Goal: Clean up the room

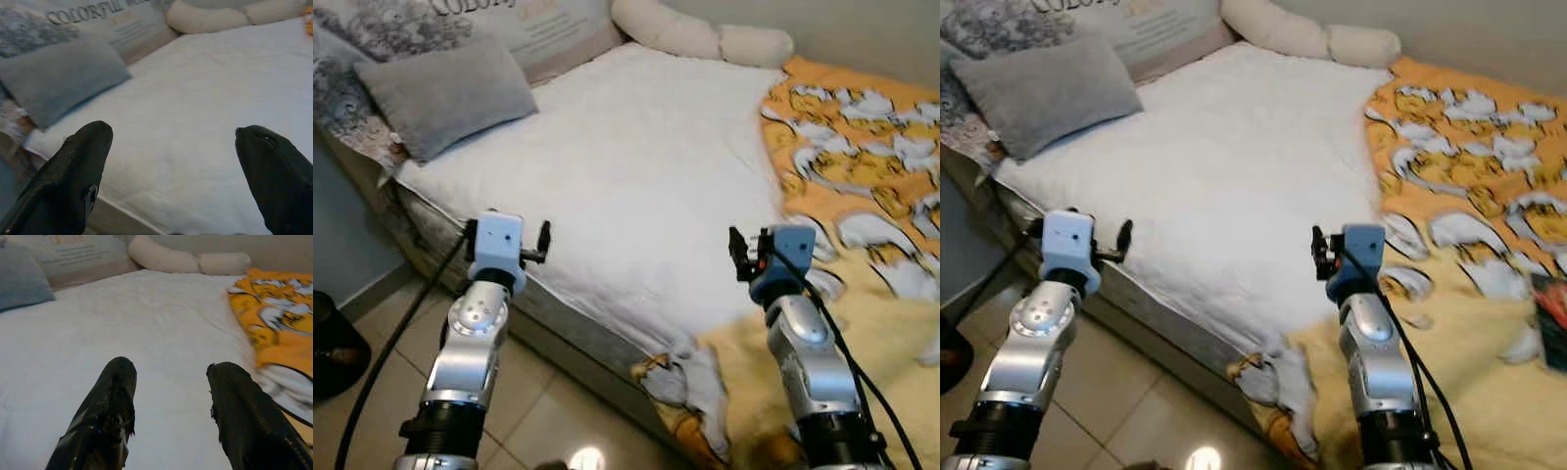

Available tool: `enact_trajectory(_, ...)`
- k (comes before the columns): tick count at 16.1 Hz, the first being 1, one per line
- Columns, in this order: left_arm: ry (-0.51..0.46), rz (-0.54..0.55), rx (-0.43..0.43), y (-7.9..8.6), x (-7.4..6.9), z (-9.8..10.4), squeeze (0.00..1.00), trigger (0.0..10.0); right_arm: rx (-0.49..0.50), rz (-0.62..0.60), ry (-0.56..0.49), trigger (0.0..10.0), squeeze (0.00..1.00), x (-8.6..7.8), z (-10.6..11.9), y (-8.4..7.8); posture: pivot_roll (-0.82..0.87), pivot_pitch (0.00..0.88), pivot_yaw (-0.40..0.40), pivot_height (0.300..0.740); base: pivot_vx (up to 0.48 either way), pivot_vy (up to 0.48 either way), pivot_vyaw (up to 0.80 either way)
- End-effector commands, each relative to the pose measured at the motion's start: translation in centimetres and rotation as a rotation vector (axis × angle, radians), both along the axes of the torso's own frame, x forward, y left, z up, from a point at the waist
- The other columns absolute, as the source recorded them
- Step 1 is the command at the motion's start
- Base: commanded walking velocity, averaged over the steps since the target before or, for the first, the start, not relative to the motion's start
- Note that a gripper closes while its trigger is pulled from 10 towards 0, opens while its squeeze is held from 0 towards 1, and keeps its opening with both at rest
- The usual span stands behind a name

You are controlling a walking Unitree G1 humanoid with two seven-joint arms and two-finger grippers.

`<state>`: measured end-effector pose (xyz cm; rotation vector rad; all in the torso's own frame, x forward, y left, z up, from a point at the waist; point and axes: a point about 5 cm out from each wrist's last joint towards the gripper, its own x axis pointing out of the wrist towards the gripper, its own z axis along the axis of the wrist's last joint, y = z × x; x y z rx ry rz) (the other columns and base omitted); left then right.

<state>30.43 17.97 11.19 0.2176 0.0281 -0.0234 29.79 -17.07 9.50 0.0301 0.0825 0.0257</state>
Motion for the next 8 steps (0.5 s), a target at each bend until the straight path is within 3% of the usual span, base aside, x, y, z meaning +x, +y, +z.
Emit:
enact_trajectory(1,-0.008,-0.029,-0.004,-0.83,0.21,0.30,0.75,10.0,0.013,-0.025,-0.003,10.0,0.00,-0.05,0.10,-0.64,-0.04,0.000,0.024,0.740,0.000,-0.356,0.00)
enact_trajectory(8,-0.008,-0.025,-0.002,-0.77,0.34,0.37,0.76,10.0,-0.002,-0.002,-0.003,10.0,0.00,0.01,0.10,-0.43,-0.03,0.000,0.025,0.740,0.000,-0.351,0.00)
